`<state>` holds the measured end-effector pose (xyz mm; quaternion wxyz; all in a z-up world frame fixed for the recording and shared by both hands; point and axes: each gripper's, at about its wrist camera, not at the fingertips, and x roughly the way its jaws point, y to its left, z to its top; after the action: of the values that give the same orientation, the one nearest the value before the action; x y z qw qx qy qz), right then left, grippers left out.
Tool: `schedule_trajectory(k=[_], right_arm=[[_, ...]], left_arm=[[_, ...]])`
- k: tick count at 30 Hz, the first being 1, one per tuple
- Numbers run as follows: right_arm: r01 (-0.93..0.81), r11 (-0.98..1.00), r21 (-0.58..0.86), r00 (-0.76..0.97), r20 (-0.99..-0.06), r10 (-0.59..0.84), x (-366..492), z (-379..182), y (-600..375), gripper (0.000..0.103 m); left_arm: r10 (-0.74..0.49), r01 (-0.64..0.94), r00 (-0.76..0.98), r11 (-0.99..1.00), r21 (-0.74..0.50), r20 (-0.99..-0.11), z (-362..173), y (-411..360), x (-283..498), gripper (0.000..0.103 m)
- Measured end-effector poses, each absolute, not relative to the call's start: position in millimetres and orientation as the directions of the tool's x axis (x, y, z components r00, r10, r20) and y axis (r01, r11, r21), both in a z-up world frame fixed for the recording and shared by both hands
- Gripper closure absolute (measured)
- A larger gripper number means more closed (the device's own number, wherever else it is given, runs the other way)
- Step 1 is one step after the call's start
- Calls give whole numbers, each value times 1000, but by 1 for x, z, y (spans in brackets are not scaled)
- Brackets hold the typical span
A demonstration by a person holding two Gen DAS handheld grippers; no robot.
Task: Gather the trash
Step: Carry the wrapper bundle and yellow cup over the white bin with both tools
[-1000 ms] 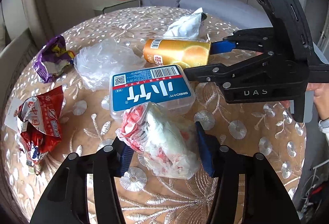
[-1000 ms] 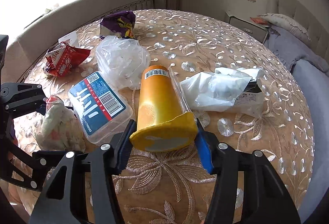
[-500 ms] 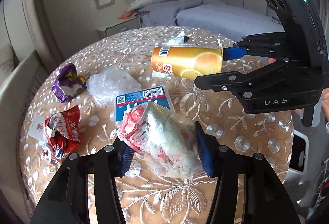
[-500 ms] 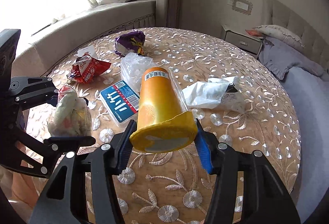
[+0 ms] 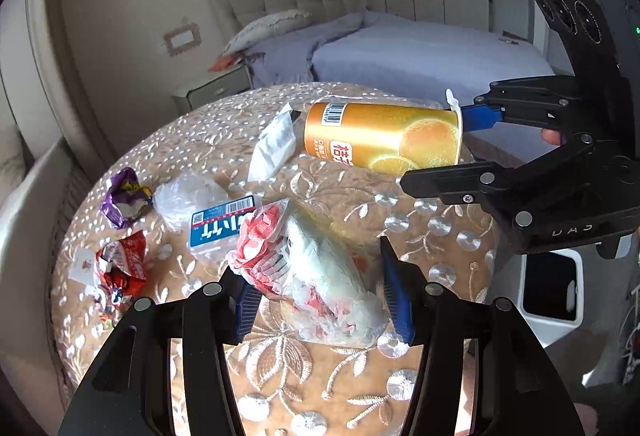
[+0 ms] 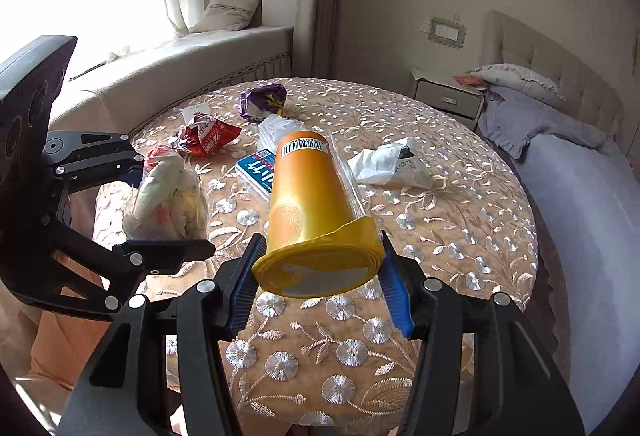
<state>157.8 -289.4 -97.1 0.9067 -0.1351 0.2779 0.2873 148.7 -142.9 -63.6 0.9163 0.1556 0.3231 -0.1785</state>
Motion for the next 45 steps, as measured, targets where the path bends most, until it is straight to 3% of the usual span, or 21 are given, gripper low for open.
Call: schedule_trajectory(k=[14, 24, 35, 45], right_arm=[[-452, 887, -98, 767, -551, 330, 80, -95, -375, 47], [-321, 942, -98, 794, -570, 212, 17, -129, -459, 47], [-219, 972, -87, 694, -714, 92, -22, -214, -536, 47], [-162, 987, -12, 551, -831, 80, -17, -297, -588, 47]], left_arm=[[-384, 602, 675, 781, 169, -630, -65, -220, 100, 51], [-525, 778, 537, 610, 148, -660, -94, -305, 71, 51], [-608, 960, 266, 235, 150, -748, -172, -398, 57, 51], [-540, 996, 65, -22, 92, -839, -254, -467, 58, 51]])
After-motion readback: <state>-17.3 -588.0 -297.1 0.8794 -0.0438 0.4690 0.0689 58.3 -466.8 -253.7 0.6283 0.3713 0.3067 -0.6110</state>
